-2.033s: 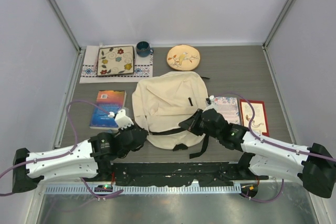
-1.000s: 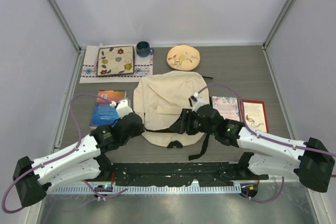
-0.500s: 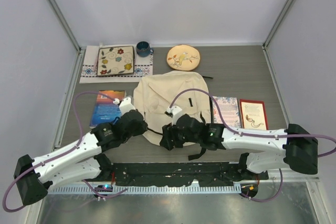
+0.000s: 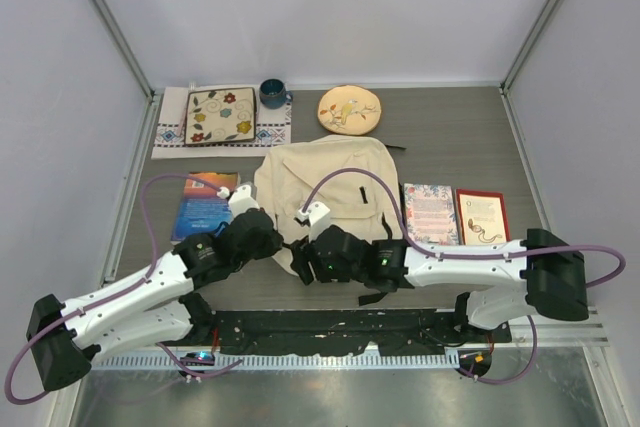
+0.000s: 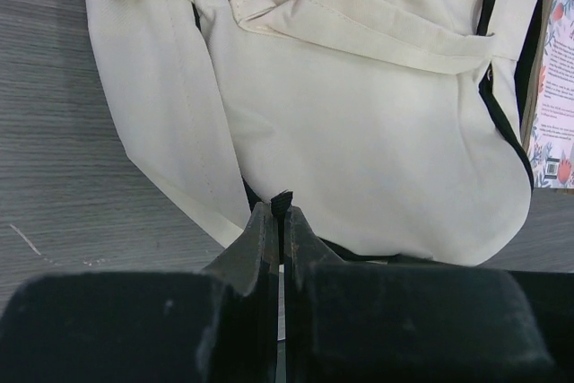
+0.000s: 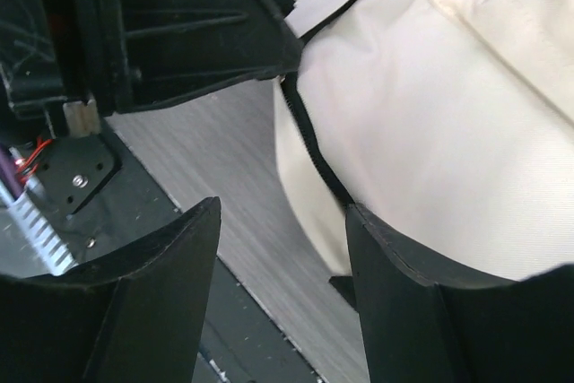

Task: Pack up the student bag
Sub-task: Unzip the student bag at the center of the board.

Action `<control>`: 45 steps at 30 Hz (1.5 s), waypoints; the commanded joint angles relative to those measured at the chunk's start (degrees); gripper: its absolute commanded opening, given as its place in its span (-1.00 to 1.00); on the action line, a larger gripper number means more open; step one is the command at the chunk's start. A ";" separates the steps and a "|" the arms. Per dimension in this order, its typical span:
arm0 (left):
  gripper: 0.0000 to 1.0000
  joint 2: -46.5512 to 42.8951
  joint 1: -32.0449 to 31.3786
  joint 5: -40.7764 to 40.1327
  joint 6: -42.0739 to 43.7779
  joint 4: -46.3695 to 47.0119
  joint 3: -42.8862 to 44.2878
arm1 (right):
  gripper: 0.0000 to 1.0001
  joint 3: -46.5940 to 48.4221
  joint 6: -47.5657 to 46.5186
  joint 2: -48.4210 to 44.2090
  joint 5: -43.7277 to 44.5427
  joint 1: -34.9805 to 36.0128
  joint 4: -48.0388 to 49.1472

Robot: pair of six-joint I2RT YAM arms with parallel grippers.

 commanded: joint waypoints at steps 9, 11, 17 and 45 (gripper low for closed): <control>-1.00 -1.42 0.23 0.09 -0.44 0.15 3.17 | 0.29 -1.01 -12.00 -6.01 3.41 2.03 7.33; -1.00 -1.50 0.15 0.00 -0.44 0.15 3.17 | 0.30 -0.66 -12.26 -6.19 3.32 2.30 6.80; -1.00 -1.94 0.23 -0.09 -0.53 0.15 3.35 | 0.32 -1.18 -15.07 -2.07 3.93 2.38 7.32; -1.00 0.16 1.89 -5.97 2.10 -1.69 3.43 | -0.98 -8.39 -21.85 3.66 5.35 2.38 18.05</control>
